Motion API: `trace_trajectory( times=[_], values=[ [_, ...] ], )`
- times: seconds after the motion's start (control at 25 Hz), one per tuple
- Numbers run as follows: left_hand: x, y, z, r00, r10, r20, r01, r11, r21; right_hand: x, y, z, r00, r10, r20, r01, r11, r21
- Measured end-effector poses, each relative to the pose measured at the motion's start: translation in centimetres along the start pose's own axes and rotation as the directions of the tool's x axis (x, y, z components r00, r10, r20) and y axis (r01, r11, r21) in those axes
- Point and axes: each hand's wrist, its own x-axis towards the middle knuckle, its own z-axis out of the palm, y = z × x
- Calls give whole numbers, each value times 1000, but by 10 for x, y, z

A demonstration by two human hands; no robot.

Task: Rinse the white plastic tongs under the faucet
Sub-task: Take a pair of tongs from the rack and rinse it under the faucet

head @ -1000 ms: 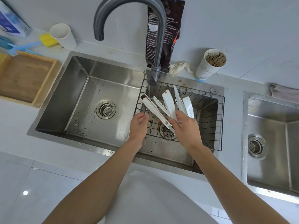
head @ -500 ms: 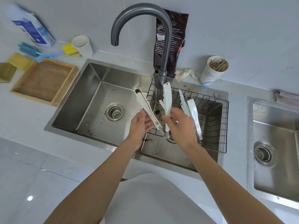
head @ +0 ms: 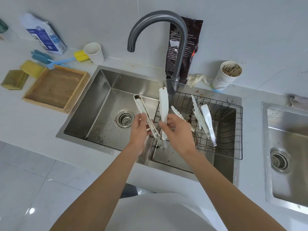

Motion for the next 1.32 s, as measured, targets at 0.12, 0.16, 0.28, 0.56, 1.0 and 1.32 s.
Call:
trace_trajectory(
  times=[0.12,0.16,0.28,0.56,1.0,1.32],
  values=[
    [18,16,-17,1000,6,22,-6,1000,-12,6,-13,21,999,30,-36,-29,1000,4],
    [25,21,-25,999,12,40,-12,1000,-1,9,-17,29,998,40,-53,-41,999,-5],
    [45,38,-54,995,36,98,-38,999,20,17,-36,56,993,52,-103,-56,998,-33],
    [87,63,-103,983,49,175,-67,993,97,42,-71,109,976,115,-184,-130,989,-75],
    [106,66,-85,986,5,166,-33,985,167,71,-68,90,972,134,-192,-156,982,-108],
    [117,67,-72,977,-14,213,-28,980,195,155,-44,46,877,384,-288,-403,915,-10]
  ],
)
